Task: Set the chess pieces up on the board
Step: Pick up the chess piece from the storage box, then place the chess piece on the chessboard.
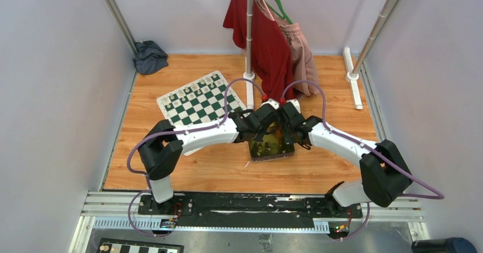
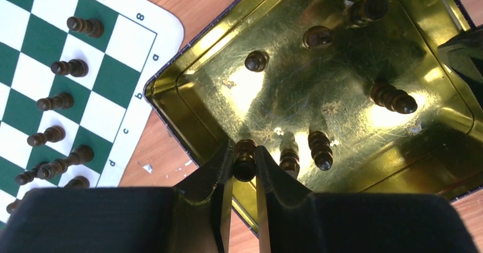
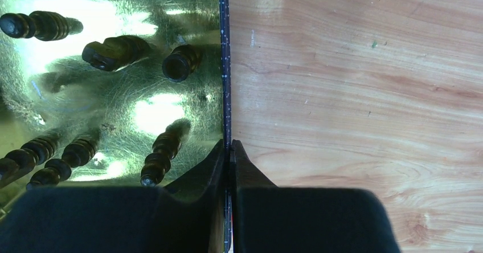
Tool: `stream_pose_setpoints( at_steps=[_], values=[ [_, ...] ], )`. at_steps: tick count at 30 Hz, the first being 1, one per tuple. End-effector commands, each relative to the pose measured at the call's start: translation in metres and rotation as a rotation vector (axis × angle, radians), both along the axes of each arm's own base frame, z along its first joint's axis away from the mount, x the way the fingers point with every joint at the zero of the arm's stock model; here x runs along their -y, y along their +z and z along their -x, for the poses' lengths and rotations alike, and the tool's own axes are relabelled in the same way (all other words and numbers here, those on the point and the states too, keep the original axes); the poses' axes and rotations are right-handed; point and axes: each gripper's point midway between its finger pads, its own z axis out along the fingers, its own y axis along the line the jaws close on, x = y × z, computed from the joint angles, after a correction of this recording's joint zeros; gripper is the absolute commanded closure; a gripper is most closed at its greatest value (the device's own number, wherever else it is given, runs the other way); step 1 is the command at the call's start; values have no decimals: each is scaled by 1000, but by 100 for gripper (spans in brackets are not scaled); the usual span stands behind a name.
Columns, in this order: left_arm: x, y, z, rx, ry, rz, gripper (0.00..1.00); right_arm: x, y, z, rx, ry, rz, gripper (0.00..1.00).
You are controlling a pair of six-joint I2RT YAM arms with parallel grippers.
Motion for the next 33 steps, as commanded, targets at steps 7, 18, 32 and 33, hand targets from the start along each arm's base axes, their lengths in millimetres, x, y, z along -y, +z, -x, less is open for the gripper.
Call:
stream_pose_setpoints(
  at_steps=[7, 18, 32, 33],
  values=[
    [-11, 56, -7, 118, 48, 38, 100, 2, 4, 2, 19, -45, -5, 100],
    [-68, 78, 3, 207, 184, 37, 100, 1, 11, 3, 36, -17, -15, 72],
    [-132, 65, 24, 226, 426, 48, 100, 3, 34, 4, 91, 30, -38, 57],
    [-136, 63, 25, 229, 447, 44, 100, 3, 38, 4, 98, 32, -40, 57]
  ],
)
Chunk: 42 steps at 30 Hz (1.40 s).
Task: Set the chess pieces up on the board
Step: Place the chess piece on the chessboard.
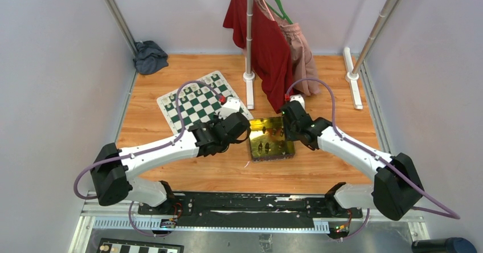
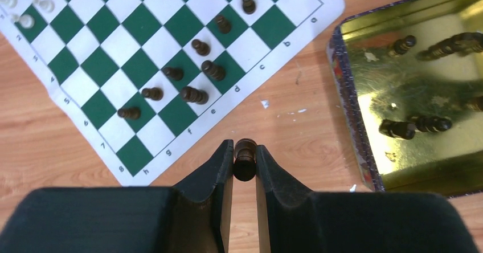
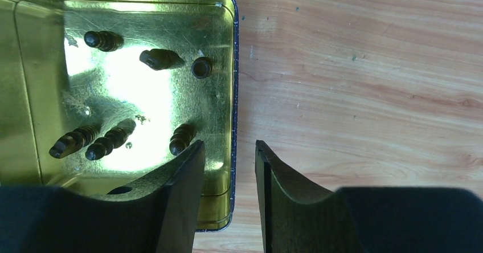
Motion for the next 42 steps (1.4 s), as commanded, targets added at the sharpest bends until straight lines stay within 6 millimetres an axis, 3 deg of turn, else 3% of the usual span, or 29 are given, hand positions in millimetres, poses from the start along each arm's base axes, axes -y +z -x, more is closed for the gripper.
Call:
stream_pose_setpoints(
  at_steps=[1, 15, 28, 42],
  values=[
    [-24, 1, 2, 42, 138, 9, 100, 4, 11, 7, 17, 31, 19, 57],
    [-91, -41, 16, -24, 450, 220, 100, 9, 51, 10, 98, 66, -7, 57],
    [-128, -63, 20, -21, 603, 319, 100, 8, 54, 16, 107, 103, -31, 57],
    [-167, -82, 14, -18, 699, 266, 100, 7, 62, 15, 116, 134, -13, 57]
  ],
)
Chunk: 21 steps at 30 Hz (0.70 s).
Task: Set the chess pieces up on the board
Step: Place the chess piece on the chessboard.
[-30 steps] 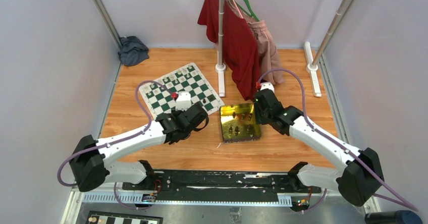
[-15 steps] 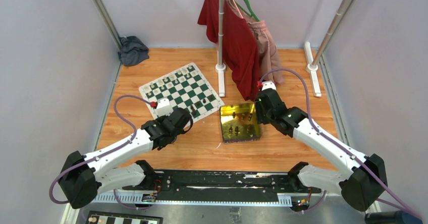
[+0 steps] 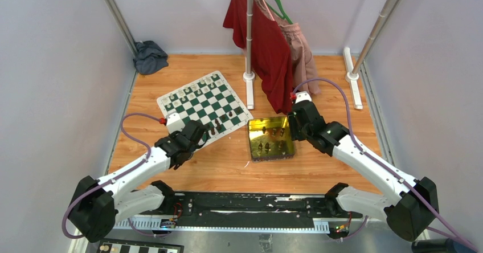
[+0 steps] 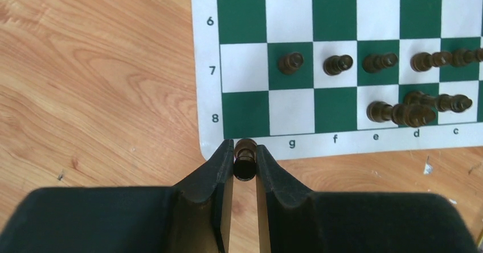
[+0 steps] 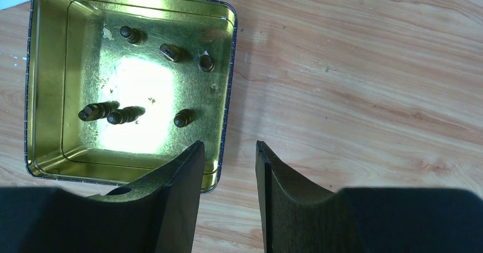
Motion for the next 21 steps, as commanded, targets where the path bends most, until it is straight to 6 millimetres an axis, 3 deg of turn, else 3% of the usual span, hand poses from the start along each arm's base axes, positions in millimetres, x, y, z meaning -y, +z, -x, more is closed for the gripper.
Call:
stream_pose_setpoints(
  at_steps=[1, 21],
  values=[
    [-8, -2, -6, 24, 25, 0, 100, -2, 8, 1, 4, 30, 14, 57],
    [-12, -18, -21, -13, 23, -9, 100, -2, 6, 2, -3, 21, 12, 57]
  ],
)
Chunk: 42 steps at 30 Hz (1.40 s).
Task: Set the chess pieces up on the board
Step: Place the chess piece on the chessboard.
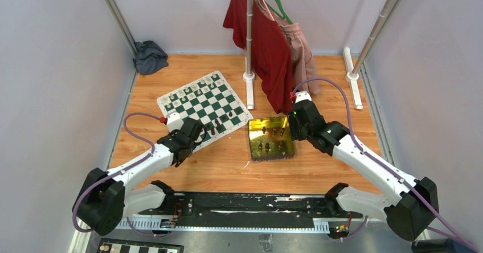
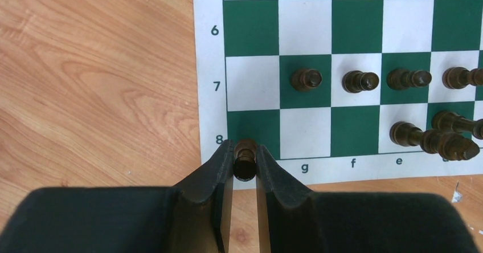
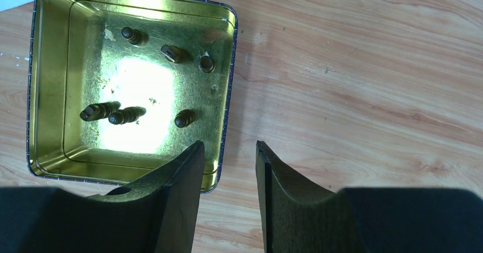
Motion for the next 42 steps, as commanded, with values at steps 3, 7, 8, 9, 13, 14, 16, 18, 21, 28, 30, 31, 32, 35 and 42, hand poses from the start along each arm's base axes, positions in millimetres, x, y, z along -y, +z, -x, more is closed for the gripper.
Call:
stream_pose_setpoints(
  at_steps=[3, 7, 8, 9, 13, 14, 16, 18, 21, 28, 30, 31, 32, 35, 42],
  values=[
    [0, 4, -11, 21, 6, 2, 100, -1, 3, 3, -5, 12, 12, 57],
    [0, 4, -14, 18, 3, -3, 100, -1, 3, 2, -4, 9, 13, 57],
    [0, 4, -14, 16, 1, -6, 100, -1, 3, 2, -3, 9, 12, 57],
    [0, 5, -15, 17, 0, -6, 100, -1, 3, 2, -5, 8, 13, 57],
    [0, 4, -16, 14, -4, -8, 100, -1, 1, 2, -9, 5, 11, 57],
    [0, 4, -16, 14, -5, -10, 100, -1, 1, 2, -11, 4, 10, 57],
    [0, 3, -16, 10, -6, -12, 100, -1, 0, 2, -11, 0, 9, 57],
    [0, 3, -17, 10, -8, -12, 100, -1, 0, 3, -12, 0, 10, 57],
    [0, 3, -17, 8, -11, -14, 100, 0, 0, 3, -11, -6, 8, 57],
    [0, 1, -18, -5, -19, -22, 100, 1, -2, 5, -14, -14, 3, 57],
    [0, 0, -18, -10, -21, -24, 96, 2, -3, 6, -18, -16, 4, 57],
    [0, -1, -18, -13, -22, -24, 94, 1, -3, 7, -20, -15, 1, 57],
    [0, -1, -18, -13, -22, -24, 93, 2, -4, 7, -21, -17, 0, 57],
    [0, -2, -17, -17, -23, -23, 85, 3, -4, 8, -21, -21, 1, 57],
    [-2, 3, -18, -5, -20, -31, 65, 4, -6, 11, -28, -29, -7, 57]
  ],
)
